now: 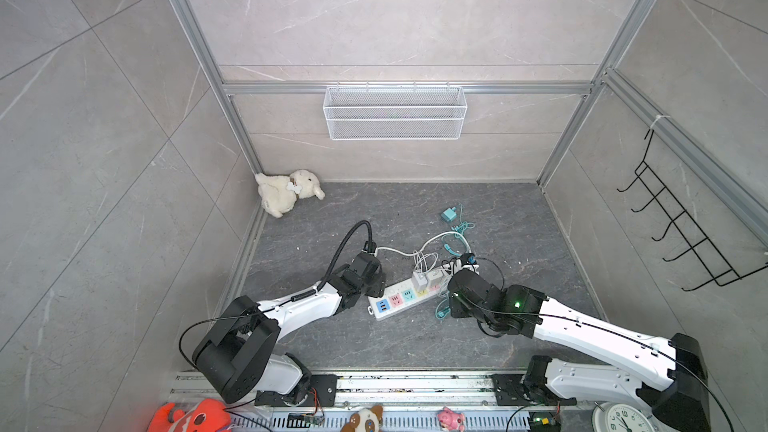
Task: Insert the plug
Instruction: 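Carry the charger to the strip with the right gripper while the left gripper follows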
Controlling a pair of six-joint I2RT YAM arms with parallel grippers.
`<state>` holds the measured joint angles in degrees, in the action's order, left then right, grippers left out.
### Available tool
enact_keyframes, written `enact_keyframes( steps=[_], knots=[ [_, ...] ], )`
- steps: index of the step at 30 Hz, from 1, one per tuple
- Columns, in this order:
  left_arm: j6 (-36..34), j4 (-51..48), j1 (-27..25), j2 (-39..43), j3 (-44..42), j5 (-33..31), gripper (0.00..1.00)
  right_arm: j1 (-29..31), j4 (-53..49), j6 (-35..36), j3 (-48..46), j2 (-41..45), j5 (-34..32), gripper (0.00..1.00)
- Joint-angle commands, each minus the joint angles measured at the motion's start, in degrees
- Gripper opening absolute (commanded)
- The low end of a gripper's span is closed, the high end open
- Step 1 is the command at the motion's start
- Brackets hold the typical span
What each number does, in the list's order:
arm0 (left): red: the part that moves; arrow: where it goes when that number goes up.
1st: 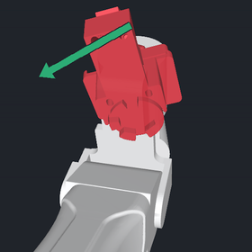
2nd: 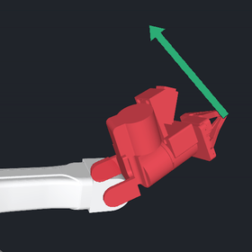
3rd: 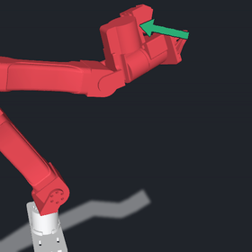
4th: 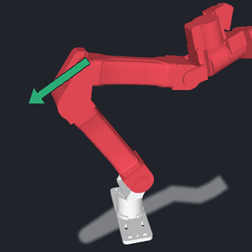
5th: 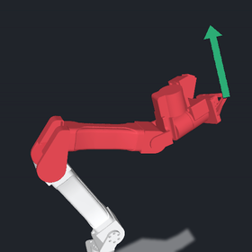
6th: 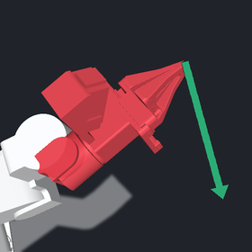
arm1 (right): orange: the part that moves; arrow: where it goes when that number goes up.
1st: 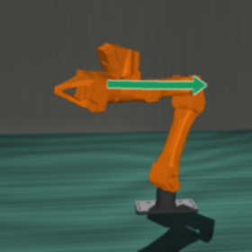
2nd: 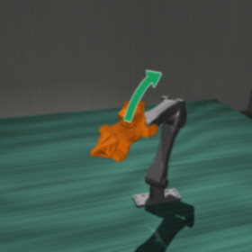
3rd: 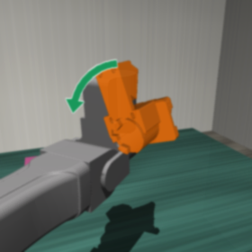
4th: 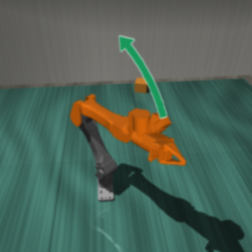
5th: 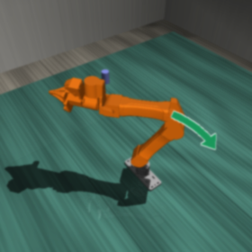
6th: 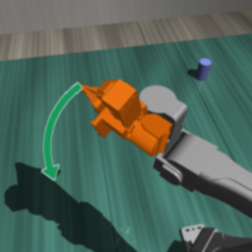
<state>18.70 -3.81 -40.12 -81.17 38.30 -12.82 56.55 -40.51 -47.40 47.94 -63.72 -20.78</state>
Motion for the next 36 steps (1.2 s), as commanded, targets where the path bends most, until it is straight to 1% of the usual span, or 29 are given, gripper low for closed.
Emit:
enact_keyframes(
  steps=[1,3,7,9,13,16,20,26,32,36],
  knots=[
    [-1.1,0.2,0.3,-1.8,0.8,1.8,0.76,-0.6,-0.1,-3.3,-0.9,-2.0,-2.0,0.05],
    [-1.1,0.7,0.3,-2.6,0.8,1.9,0.76,-1.9,0.5,-3.9,-1.3,-2.9,-2.0,0.05],
    [-1.4,1.8,0.6,-5.1,1.2,3.0,0.75,-7.2,4.6,-2.8,-3.8,-3.8,1.2,0.05],
    [-1.4,1.8,0.8,-6.2,1.4,3.6,0.75,-8.8,5.3,-2.1,-3.7,-4.5,1.7,0.05],
    [-1.0,2.3,0.9,-6.8,0.8,4.4,0.73,-13.1,8.8,1.1,-3.3,-8.9,4.3,0.05],
    [-0.6,2.6,1.0,-5.5,-0.4,4.3,0.73,-15.2,11.3,2.9,-1.9,-12.7,5.6,0.05],
    [-0.1,2.8,1.3,-3.7,-2.2,5.0,0.73,-15.8,13.5,4.0,0.9,-17.5,6.8,0.05],
    [0.6,3.5,1.4,-3.8,-3.7,4.7,0.73,-16.2,17.0,5.8,5.6,-24.6,8.5,0.05],
    [1.2,3.3,1.8,-2.2,-4.1,5.5,0.72,-17.1,20.4,9.3,14.2,-33.5,11.6,0.05],
    [1.6,4.1,1.9,-2.2,-4.1,6.5,0.72,-17.4,20.9,10.5,22.1,-40.8,14.4,0.05]
  ],
)
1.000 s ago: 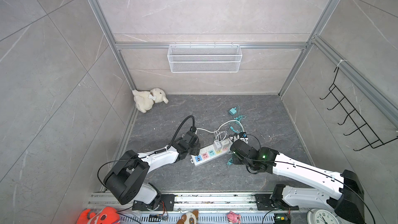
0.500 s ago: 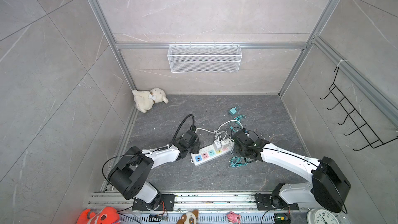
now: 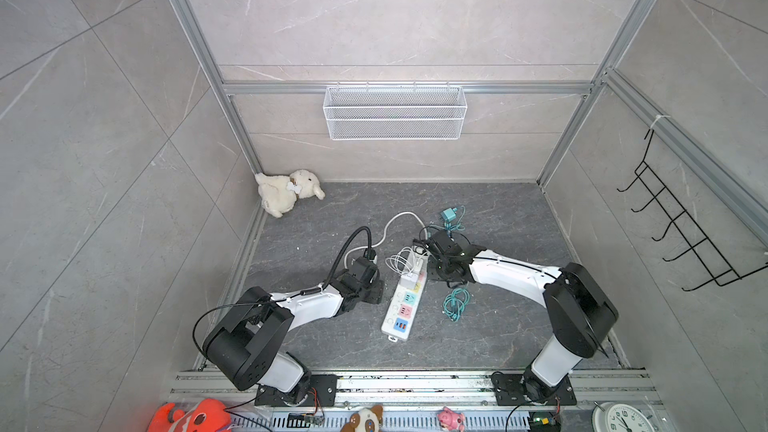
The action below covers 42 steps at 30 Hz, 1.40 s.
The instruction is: Insert the plug
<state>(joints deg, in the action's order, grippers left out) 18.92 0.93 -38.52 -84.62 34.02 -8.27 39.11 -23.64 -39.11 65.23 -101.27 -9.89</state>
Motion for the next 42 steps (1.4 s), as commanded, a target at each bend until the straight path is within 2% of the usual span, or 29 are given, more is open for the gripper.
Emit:
enact_keyframes(
  steps=[1,5,8,16,24,31,42],
  knots=[
    [1.5,-0.5,0.3,1.0,0.3,2.3,0.72,0.1,4.4,2.3,6.5,-4.9,4.5,0.05],
    [1.8,0.6,0.3,0.6,0.8,3.2,0.72,0.1,4.3,2.6,11.8,-8.9,6.6,0.04],
    [1.7,0.2,0.4,0.8,1.4,3.0,0.72,-0.1,2.1,3.5,12.4,-8.1,4.3,0.04],
    [2.1,-0.2,0.4,2.9,2.0,4.0,0.72,-0.7,-0.9,7.5,3.4,3.7,-1.4,0.04],
    [0.3,-0.9,0.4,0.8,4.7,2.9,0.72,0.8,5.5,14.4,-8.4,14.7,3.8,0.05],
    [1.2,-0.8,0.4,0.4,5.6,3.9,0.72,6.5,8.7,17.7,-9.9,13.6,3.5,0.05],
    [1.9,-2.5,0.4,7.5,3.2,2.9,0.72,10.9,11.9,17.2,-11.9,14.1,2.0,0.05]
  ],
)
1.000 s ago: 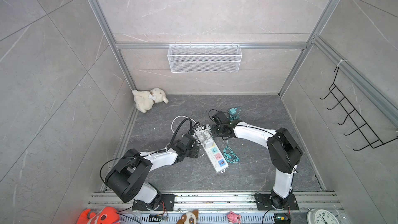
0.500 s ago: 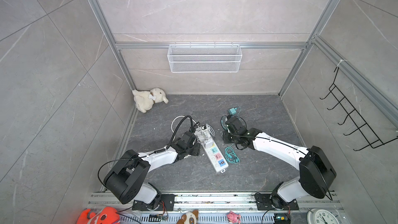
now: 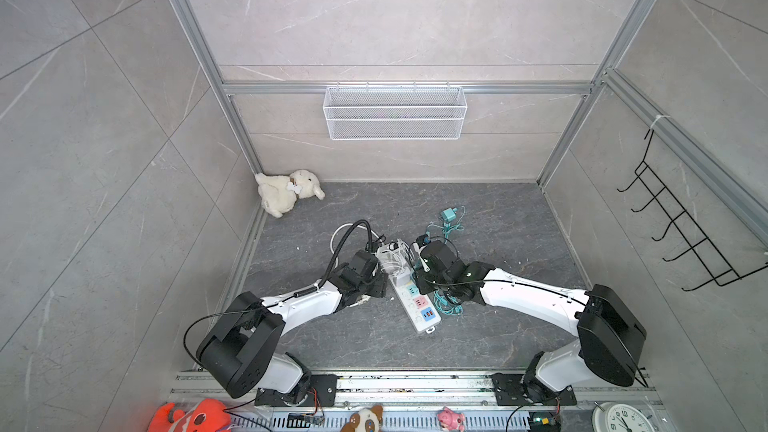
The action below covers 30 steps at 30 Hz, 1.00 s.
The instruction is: Insert the plug
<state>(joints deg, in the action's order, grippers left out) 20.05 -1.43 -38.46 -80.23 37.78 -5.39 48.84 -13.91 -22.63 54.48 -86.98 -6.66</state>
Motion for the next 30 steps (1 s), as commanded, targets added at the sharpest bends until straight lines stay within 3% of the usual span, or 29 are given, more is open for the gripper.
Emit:
enact_keyframes(
  steps=[1,19,30],
  knots=[
    [1.0,0.0,0.3,4.0,-1.0,-0.2,0.73,1.7,2.4,0.7,-1.8,0.3,-1.8,0.05],
    [2.2,-0.8,0.3,10.0,-3.4,-2.5,0.73,4.9,12.5,1.9,-7.5,0.3,-5.6,0.05],
    [1.8,-2.4,0.3,13.3,-3.3,-4.4,0.74,5.6,11.4,2.1,-7.0,-1.2,-6.8,0.04]
  ],
)
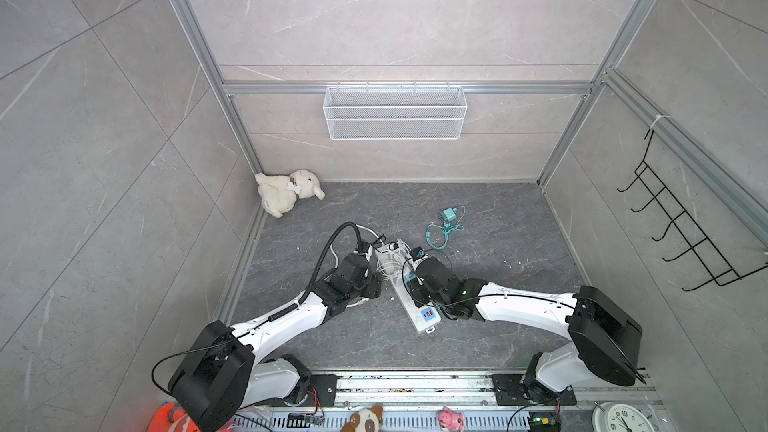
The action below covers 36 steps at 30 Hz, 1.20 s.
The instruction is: Insert the plug
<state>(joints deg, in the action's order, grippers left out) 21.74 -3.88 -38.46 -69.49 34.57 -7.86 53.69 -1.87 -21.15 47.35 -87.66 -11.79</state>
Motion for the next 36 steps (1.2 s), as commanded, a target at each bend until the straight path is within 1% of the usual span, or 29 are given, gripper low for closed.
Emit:
enact_keyframes(
  steps=[1,10,19,29,36],
  knots=[
    [0.0,-0.1,0.3,2.9,-0.1,-2.2,0.74,0.8,-1.0,0.5,-0.1,-0.2,-2.0,0.05],
    [-0.7,-0.9,0.3,5.0,0.4,-3.4,0.75,1.1,-1.7,-1.0,-4.4,4.0,-3.7,0.05],
    [-0.3,-0.3,0.2,4.7,0.8,-2.8,0.74,1.2,0.9,-0.8,-3.1,0.7,-2.6,0.04],
    [-0.7,-0.3,0.3,5.2,1.2,-2.6,0.74,1.5,1.2,-1.2,-2.8,0.1,-4.5,0.04],
    [-1.2,-0.2,0.3,4.3,2.1,-2.1,0.74,2.0,0.7,-0.6,-1.9,2.2,-5.3,0.05]
  ],
)
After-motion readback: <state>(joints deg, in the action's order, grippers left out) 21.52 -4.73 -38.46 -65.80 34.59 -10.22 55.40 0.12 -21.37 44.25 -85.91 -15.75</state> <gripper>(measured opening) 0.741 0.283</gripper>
